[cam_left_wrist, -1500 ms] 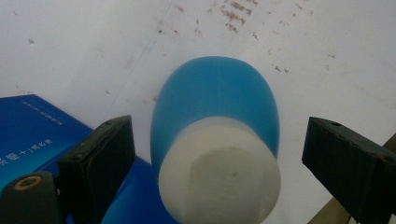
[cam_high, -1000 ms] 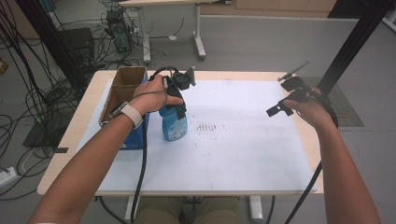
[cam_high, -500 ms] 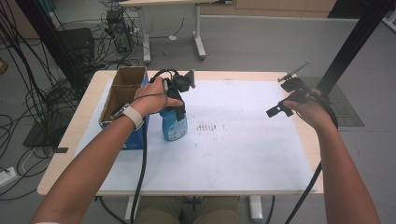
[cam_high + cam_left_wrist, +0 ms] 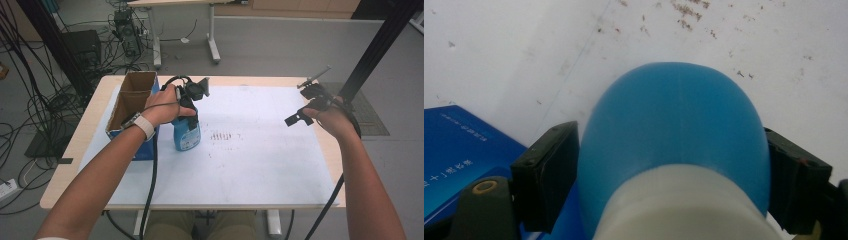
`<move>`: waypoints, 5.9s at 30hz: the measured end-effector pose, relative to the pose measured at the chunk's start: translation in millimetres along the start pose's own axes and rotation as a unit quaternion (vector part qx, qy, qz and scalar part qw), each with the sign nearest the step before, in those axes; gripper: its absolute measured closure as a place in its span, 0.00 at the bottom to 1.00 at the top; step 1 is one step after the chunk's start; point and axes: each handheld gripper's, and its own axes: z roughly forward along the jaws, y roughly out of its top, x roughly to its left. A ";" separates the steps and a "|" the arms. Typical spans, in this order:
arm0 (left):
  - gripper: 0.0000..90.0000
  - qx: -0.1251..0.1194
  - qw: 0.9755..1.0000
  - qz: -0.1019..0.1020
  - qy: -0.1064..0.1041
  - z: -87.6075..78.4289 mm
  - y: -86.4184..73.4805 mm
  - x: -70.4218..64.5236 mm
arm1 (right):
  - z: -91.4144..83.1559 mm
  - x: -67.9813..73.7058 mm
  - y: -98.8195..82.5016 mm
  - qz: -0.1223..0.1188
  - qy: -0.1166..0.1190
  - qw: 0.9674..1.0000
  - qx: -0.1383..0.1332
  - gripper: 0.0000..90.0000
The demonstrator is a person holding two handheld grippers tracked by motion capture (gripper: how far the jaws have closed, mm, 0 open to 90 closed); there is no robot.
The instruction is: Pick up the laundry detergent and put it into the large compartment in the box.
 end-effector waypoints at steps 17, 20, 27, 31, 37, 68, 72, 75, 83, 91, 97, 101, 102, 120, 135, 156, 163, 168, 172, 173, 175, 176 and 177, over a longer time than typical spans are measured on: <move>0.31 -0.007 1.000 0.001 0.009 0.6 -2.0 -2.0 | 1.0 -0.6 -0.2 0.003 0.001 1.000 0.001 0.13; 0.31 -0.007 1.000 0.003 0.011 0.6 -2.1 -3.0 | 1.6 -0.8 -0.1 0.003 0.002 1.000 0.001 0.13; 0.31 -0.006 1.000 0.004 0.013 0.6 -1.1 -3.3 | 2.2 -0.7 -0.1 0.003 0.002 1.000 0.001 0.13; 0.42 -0.011 1.000 0.003 -0.007 -0.1 -3.3 3.9 | 1.9 -0.9 -0.6 0.003 0.002 1.000 0.002 0.13; 0.43 -0.010 1.000 0.003 -0.010 0.0 -2.6 5.2 | 1.5 -0.9 -1.9 0.004 0.001 1.000 0.002 0.13; 0.43 -0.021 1.000 0.006 -0.016 0.9 -8.9 7.7 | 0.7 0.8 0.3 0.004 -0.001 1.000 0.005 0.13; 0.44 -0.021 1.000 0.005 -0.016 0.9 -8.8 7.5 | 1.0 0.8 0.4 0.005 -0.001 1.000 0.006 0.13; 0.44 -0.022 1.000 0.004 -0.016 1.0 -9.5 7.4 | 1.3 0.9 0.5 0.005 -0.001 1.000 0.007 0.13; 0.44 -0.025 1.000 0.005 -0.016 1.2 -11.0 7.6 | 0.5 1.1 1.1 0.005 -0.001 1.000 0.007 0.13; 0.44 -0.030 0.999 0.004 -0.019 1.7 -14.0 9.0 | 0.2 2.8 3.5 0.003 -0.002 1.000 0.008 0.13; 0.44 -0.036 0.999 0.002 -0.024 2.5 -17.4 11.3 | 0.9 3.8 5.0 0.003 -0.002 1.000 0.008 0.13; 0.44 -0.036 0.999 0.002 -0.023 2.6 -17.5 11.0 | 2.1 4.2 6.1 0.001 -0.002 1.000 0.009 0.13; 0.44 -0.037 0.999 0.002 -0.023 2.6 -17.5 11.2 | 2.3 4.5 6.6 0.000 -0.002 1.000 0.009 0.13; 0.44 -0.035 0.999 0.002 -0.022 2.6 -17.1 10.1 | 0.2 5.3 7.3 0.000 -0.004 1.000 0.007 0.13; 0.44 -0.037 0.999 0.003 -0.021 2.6 -18.0 9.4 | -0.9 4.5 5.8 0.003 -0.004 1.000 0.007 0.13; 0.44 -0.038 0.999 0.005 -0.020 2.6 -18.7 8.8 | -1.2 4.4 4.6 0.004 -0.003 1.000 0.006 0.13; 0.44 -0.040 0.999 0.007 -0.018 2.7 -19.7 8.2 | -2.4 5.1 5.7 0.002 -0.005 1.000 0.006 0.13; 0.44 -0.041 0.999 0.010 -0.018 2.7 -19.7 8.1 | -2.3 4.8 5.1 0.000 -0.005 1.000 0.006 0.13; 0.44 -0.040 0.999 0.008 -0.018 2.7 -19.5 8.1 | -1.6 4.6 4.5 0.001 -0.005 1.000 0.007 0.13; 0.44 -0.040 0.999 0.005 -0.018 2.7 -19.5 8.1 | -1.4 4.5 4.4 0.001 -0.004 1.000 0.007 0.13; 0.44 -0.040 0.999 0.005 -0.018 2.6 -19.4 8.2 | -1.1 4.7 4.4 0.000 -0.004 1.000 0.007 0.13; 0.44 -0.039 0.999 0.005 -0.019 2.6 -19.2 8.2 | -1.0 4.6 4.3 0.001 -0.004 1.000 0.007 0.13; 0.44 -0.039 0.999 0.003 -0.020 2.7 -19.1 9.2 | -0.9 4.5 4.6 0.001 -0.004 1.000 0.007 0.13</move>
